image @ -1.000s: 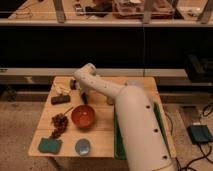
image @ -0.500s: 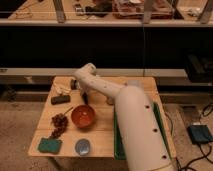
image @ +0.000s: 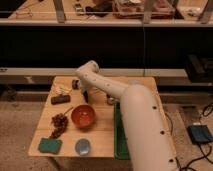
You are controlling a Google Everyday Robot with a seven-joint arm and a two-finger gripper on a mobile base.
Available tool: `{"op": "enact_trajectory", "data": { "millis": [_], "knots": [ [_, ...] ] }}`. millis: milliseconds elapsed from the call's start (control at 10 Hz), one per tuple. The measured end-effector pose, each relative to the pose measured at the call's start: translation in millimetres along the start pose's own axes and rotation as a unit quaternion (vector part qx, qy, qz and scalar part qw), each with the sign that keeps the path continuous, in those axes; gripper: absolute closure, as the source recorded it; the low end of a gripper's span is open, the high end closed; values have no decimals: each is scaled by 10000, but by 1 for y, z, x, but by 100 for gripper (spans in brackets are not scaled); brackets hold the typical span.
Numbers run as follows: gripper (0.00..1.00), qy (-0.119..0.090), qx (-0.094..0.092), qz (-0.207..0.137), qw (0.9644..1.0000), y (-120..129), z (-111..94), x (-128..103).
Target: Wipe purple bowl with brush
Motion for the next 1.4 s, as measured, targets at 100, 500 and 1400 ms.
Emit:
{"op": "enact_trajectory", "data": {
  "millis": [100,500,1400],
  "knots": [
    [100,184,35,-14,9998,0,-29,4],
    [100,911,33,-111,9958,5,-132,9],
    [100,2186,-385,-77,9750,116,-313,-78]
  ]
}}
